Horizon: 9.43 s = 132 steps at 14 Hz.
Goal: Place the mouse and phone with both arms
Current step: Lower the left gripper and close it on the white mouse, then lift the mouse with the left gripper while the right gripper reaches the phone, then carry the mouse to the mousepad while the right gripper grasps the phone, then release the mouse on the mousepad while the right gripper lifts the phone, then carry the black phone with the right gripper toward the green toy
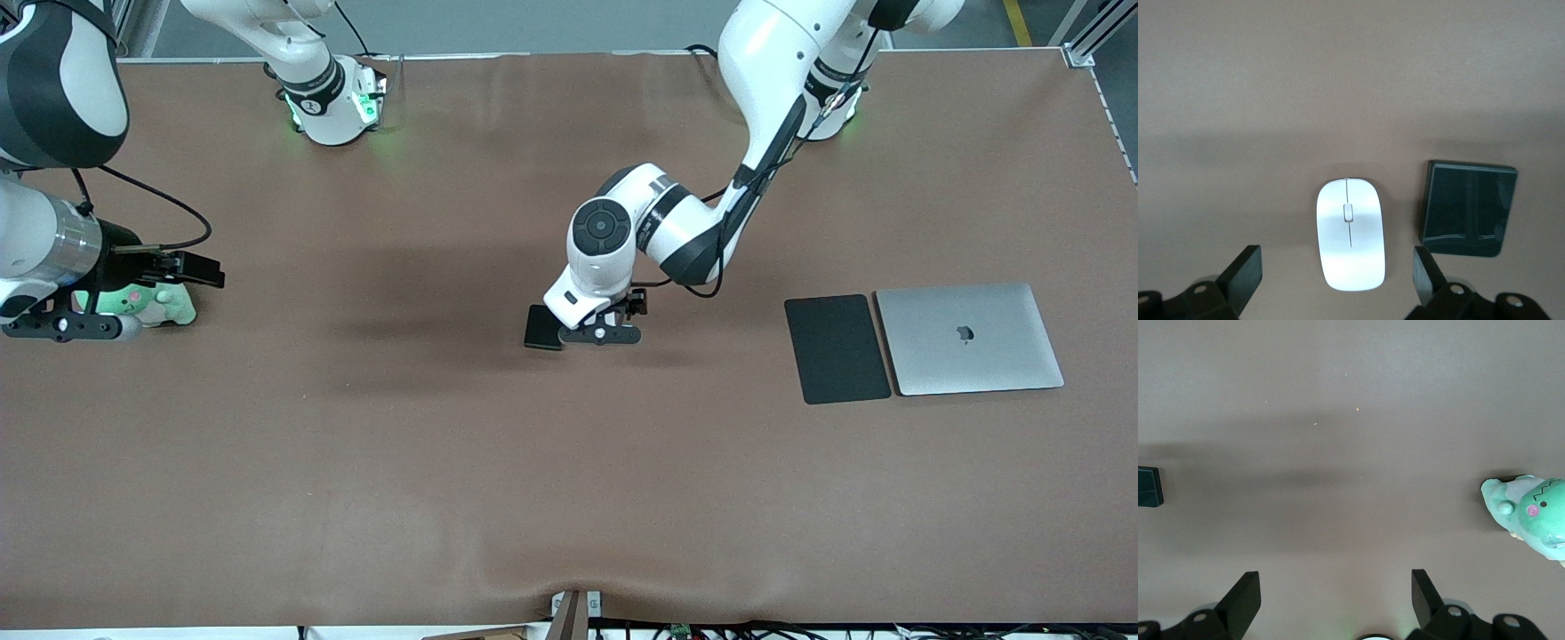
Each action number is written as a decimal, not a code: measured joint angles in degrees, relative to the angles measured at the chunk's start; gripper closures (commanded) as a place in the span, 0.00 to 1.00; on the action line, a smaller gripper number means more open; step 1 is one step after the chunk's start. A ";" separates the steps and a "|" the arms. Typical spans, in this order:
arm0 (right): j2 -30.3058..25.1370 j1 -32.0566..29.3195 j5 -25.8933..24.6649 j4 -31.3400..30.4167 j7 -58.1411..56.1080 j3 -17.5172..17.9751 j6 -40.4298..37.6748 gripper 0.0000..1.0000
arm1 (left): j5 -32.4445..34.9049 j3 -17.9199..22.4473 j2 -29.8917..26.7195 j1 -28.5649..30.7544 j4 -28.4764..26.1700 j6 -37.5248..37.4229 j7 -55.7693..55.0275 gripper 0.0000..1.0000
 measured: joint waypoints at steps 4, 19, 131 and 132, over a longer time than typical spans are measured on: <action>0.00 0.96 3.21 0.04 0.13 0.09 0.00 0.00 | 0.00 0.13 1.95 0.02 -0.13 0.08 -0.20 0.00; 3.19 9.30 3.90 0.47 10.29 0.23 4.91 0.00 | 0.00 0.06 6.19 -0.34 -2.01 6.43 -4.51 0.00; 16.30 -16.48 -1.78 -37.79 -17.24 -1.45 62.14 0.00 | 0.04 -0.84 -42.59 38.16 -2.45 -36.64 33.14 0.00; 16.35 -16.48 -1.78 -37.79 -17.24 -1.44 62.21 0.00 | 0.04 -0.84 -42.59 38.16 -2.45 -36.64 33.14 0.00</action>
